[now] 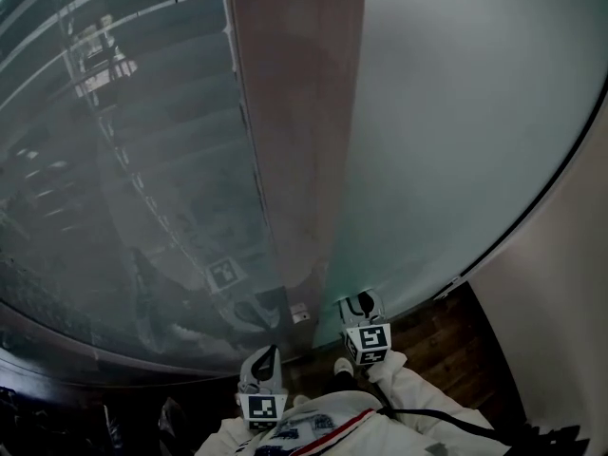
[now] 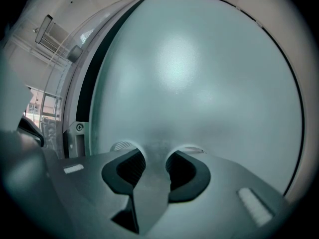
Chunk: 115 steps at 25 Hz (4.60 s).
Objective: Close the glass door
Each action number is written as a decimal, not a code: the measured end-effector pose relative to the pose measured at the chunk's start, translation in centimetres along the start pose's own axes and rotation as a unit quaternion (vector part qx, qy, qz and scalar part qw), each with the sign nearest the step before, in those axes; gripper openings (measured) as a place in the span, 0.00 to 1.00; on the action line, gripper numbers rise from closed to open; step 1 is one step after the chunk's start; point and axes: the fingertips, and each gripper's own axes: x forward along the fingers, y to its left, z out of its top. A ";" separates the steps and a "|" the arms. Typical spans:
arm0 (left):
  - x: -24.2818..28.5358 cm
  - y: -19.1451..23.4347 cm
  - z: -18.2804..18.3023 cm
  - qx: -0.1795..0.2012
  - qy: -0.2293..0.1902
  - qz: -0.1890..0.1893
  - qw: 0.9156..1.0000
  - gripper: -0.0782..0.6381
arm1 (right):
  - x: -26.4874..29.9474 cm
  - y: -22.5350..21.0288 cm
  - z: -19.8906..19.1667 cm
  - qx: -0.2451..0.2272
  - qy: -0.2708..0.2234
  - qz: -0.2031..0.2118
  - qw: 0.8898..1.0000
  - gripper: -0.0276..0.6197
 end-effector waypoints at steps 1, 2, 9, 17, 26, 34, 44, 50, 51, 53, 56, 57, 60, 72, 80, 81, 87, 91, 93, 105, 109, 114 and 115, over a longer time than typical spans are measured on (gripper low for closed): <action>-0.3 0.1 0.0 -0.002 0.000 0.003 1.000 0.11 | 0.0 0.0 0.1 0.000 0.000 -0.001 1.000 0.23; -0.6 0.3 0.0 -0.004 0.001 0.007 1.000 0.11 | 0.2 -0.1 0.2 -0.001 -0.001 -0.001 1.000 0.23; -2.6 0.6 -0.9 -0.019 0.011 0.019 1.000 0.11 | 1.1 0.0 0.4 -0.002 0.004 -0.002 1.000 0.23; -4.0 -3.9 -1.9 -0.011 0.020 -0.003 1.000 0.11 | 0.5 -0.2 0.1 -0.009 0.024 -0.008 1.000 0.25; -5.9 -6.6 -2.6 0.009 0.023 0.035 0.999 0.11 | -10.0 -0.2 0.5 0.016 0.015 -0.008 1.000 0.05; -7.2 -14.7 -0.1 0.019 0.001 0.040 0.999 0.11 | -23.8 -2.0 -0.2 0.082 0.030 0.062 0.994 0.05; -11.7 -25.3 3.4 0.043 -0.025 0.073 0.996 0.11 | -36.4 -3.7 -2.0 0.101 0.024 0.127 0.986 0.05; -14.4 -28.3 4.8 0.048 -0.032 0.103 0.993 0.11 | -40.8 -5.5 0.1 0.073 0.001 0.137 0.988 0.05; -14.7 -28.6 5.0 0.048 -0.033 0.105 0.993 0.11 | -41.2 -5.6 0.4 0.073 -0.002 0.139 0.988 0.05; -15.6 -29.6 5.3 0.046 -0.033 0.105 0.993 0.11 | -42.1 -5.9 0.3 0.072 -0.003 0.139 0.988 0.05; -16.9 -30.6 5.2 0.044 -0.030 0.107 0.993 0.11 | -43.3 -5.8 0.3 0.082 0.003 0.143 0.986 0.05; -17.2 -30.8 5.0 0.044 -0.028 0.109 0.993 0.11 | -43.7 -5.7 0.4 0.088 0.005 0.145 0.986 0.05; -18.1 -31.2 4.9 0.044 -0.029 0.112 0.992 0.11 | -45.0 -5.2 0.6 0.098 0.006 0.151 0.984 0.05; -29.8 -34.9 1.3 0.017 -0.029 0.125 0.992 0.11 | -55.0 1.6 -0.5 0.072 0.035 0.184 0.980 0.05; -40.1 -41.1 -1.9 0.005 -0.033 0.111 0.993 0.11 | -67.4 5.1 -3.4 0.058 0.052 0.163 0.983 0.05; -41.2 -41.8 -2.8 0.001 -0.028 0.109 0.994 0.11 | -69.0 5.7 -3.9 0.059 0.059 0.164 0.983 0.05; -45.8 -45.3 -4.4 -0.018 -0.025 0.099 0.995 0.11 | -75.1 7.4 -4.8 0.053 0.069 0.165 0.982 0.05; -46.8 -46.8 -3.3 -0.014 -0.039 0.094 0.995 0.11 | -76.3 6.7 -3.6 0.041 0.050 0.150 0.987 0.05; -47.1 -47.2 -3.0 -0.014 -0.042 0.094 0.995 0.11 | -76.5 6.5 -3.1 0.040 0.046 0.148 0.987 0.05; -45.6 -49.7 0.7 0.001 -0.059 0.090 0.994 0.11 | -75.2 3.4 -0.8 0.048 0.023 0.153 0.987 0.05; -44.6 -50.7 1.4 0.004 -0.051 0.080 0.995 0.11 | -75.1 2.4 -1.1 0.034 0.021 0.148 0.988 0.05; -43.3 -51.3 2.1 0.007 -0.054 0.073 0.996 0.11 | -74.6 1.6 -0.8 0.036 0.018 0.151 0.988 0.05; -43.2 -51.5 2.5 0.013 -0.049 0.070 0.996 0.11 | -74.6 1.5 -0.7 0.036 0.018 0.154 0.987 0.05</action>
